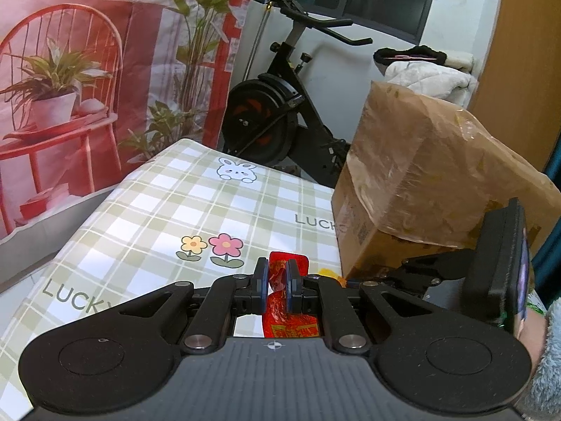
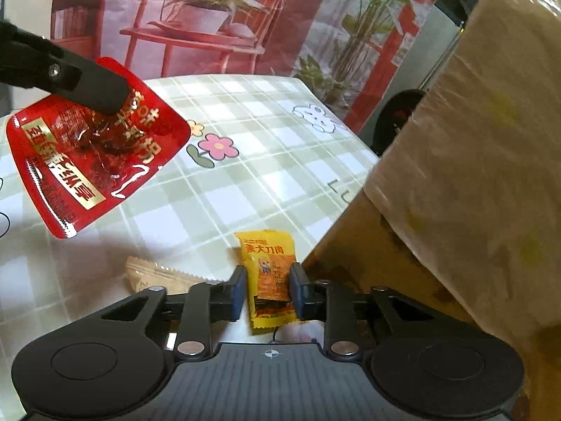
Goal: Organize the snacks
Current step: 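Grasp the small yellow packet with the right tool while the left holds the red packet, then carry both packets over the box and open both tools to drop them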
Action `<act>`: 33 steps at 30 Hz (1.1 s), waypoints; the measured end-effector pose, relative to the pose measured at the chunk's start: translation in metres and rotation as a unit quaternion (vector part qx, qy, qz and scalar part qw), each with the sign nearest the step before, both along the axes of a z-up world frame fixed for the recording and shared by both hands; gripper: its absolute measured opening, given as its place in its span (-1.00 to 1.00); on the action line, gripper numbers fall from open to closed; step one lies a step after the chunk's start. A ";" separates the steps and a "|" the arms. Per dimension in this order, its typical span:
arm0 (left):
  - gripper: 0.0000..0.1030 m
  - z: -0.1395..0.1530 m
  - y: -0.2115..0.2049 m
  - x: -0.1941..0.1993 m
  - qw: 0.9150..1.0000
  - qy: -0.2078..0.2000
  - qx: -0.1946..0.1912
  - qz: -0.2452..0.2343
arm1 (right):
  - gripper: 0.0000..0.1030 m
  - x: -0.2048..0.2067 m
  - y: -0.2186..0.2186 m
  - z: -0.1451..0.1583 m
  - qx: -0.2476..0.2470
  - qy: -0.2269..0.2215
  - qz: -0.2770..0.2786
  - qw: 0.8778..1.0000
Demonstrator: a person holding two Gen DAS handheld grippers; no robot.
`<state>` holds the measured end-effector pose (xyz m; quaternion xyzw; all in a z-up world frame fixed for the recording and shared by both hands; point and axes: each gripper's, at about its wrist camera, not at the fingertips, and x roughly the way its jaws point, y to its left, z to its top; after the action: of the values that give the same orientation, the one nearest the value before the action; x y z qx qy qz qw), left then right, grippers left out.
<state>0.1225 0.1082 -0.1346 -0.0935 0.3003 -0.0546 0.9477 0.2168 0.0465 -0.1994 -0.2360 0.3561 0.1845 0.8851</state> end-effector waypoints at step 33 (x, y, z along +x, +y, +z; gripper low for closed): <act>-0.80 0.151 -0.100 0.005 0.982 -0.165 0.063 -0.072 | -0.85 -0.113 -0.187 0.211 0.273 -0.225 -0.064 0.933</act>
<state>0.1271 0.0080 0.0162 -0.0018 0.1483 -0.1181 0.9819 0.1039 -0.1405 0.0120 0.0027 0.0978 0.1600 0.9822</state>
